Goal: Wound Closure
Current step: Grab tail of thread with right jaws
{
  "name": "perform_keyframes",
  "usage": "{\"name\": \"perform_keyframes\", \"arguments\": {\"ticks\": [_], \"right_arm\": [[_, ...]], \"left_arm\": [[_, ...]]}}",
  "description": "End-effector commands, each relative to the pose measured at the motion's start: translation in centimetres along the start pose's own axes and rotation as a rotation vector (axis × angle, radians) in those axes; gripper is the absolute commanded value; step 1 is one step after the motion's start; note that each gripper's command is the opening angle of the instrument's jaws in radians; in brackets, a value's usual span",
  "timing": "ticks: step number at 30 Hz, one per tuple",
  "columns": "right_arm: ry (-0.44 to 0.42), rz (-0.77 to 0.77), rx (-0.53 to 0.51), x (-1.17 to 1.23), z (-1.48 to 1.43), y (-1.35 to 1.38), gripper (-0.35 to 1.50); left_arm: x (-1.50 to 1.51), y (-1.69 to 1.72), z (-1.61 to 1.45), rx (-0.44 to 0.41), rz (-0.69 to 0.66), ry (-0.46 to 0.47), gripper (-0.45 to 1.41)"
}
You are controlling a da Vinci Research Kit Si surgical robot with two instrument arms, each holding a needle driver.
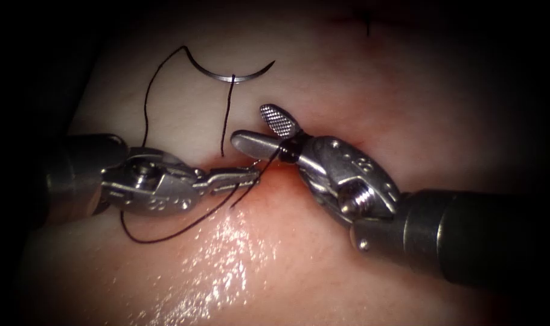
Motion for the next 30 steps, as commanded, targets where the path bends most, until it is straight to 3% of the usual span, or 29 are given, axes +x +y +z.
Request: {"name": "perform_keyframes", "arguments": {"ticks": [1,9,30], "right_arm": [[-0.003,-0.002,0.004,-0.04,0.18,-0.01,0.94],[-0.032,0.010,-0.002,-0.08,0.51,0.09,0.96],[-0.108,0.082,-0.012,-0.33,0.90,0.15,0.93]], "left_arm": [[-0.03,-0.01,0.06,0.001,0.003,0.000,-0.45],[-0.19,-0.10,0.02,-0.005,-0.001,0.005,-0.45],[-0.35,-0.11,0.04,-0.006,0.003,0.005,-0.45]]}}
